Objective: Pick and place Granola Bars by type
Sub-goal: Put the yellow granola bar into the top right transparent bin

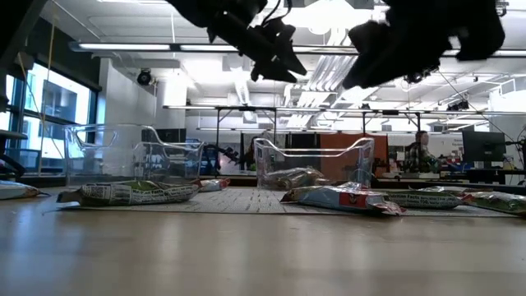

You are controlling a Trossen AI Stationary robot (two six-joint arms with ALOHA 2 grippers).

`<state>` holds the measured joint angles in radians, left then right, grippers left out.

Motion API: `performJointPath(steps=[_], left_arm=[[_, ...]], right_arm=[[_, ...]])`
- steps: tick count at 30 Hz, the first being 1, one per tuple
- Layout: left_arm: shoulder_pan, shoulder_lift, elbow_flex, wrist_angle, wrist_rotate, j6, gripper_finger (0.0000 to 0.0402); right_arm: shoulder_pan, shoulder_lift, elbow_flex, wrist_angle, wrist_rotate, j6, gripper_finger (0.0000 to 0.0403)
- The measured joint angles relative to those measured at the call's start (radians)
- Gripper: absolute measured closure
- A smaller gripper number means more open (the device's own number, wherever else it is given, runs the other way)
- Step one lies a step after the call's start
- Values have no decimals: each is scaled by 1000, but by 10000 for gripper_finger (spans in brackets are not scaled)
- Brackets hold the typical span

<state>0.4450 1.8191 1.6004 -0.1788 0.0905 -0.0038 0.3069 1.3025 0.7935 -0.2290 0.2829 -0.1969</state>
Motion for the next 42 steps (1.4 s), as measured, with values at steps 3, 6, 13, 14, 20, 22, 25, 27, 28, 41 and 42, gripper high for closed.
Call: performJointPath(steps=[3,6,13,14,20,22,25,27,28,41,42], left_arm=[[0,0,32,-86,-1,0,186],[0,-1,44,-104,-2,8,186],[-21,0,43,-148,27,32,186],[-24,0,43,-155,28,37,186],[-63,0,43,-188,28,54,186],[-74,0,43,-196,27,56,186],[-89,0,43,-211,26,56,186],[-95,0,43,-223,24,56,186],[-97,0,43,-226,24,56,186],[-106,0,42,-251,4,63,186],[-106,0,42,-251,4,64,186]], right_arm=[[0,1,104,-173,-4,-15,265],[0,17,197,-384,-52,-6,265],[-4,83,229,-649,-115,313,265],[-11,94,217,-654,-114,369,265],[-94,148,129,-661,-217,627,265],[-136,162,108,-669,-292,689,265],[-190,179,95,-680,-381,693,265],[-212,189,94,-694,-400,690,265],[-220,195,94,-699,-400,690,265],[-256,314,94,-730,-483,645,265],[-256,324,94,-733,-479,637,265]])
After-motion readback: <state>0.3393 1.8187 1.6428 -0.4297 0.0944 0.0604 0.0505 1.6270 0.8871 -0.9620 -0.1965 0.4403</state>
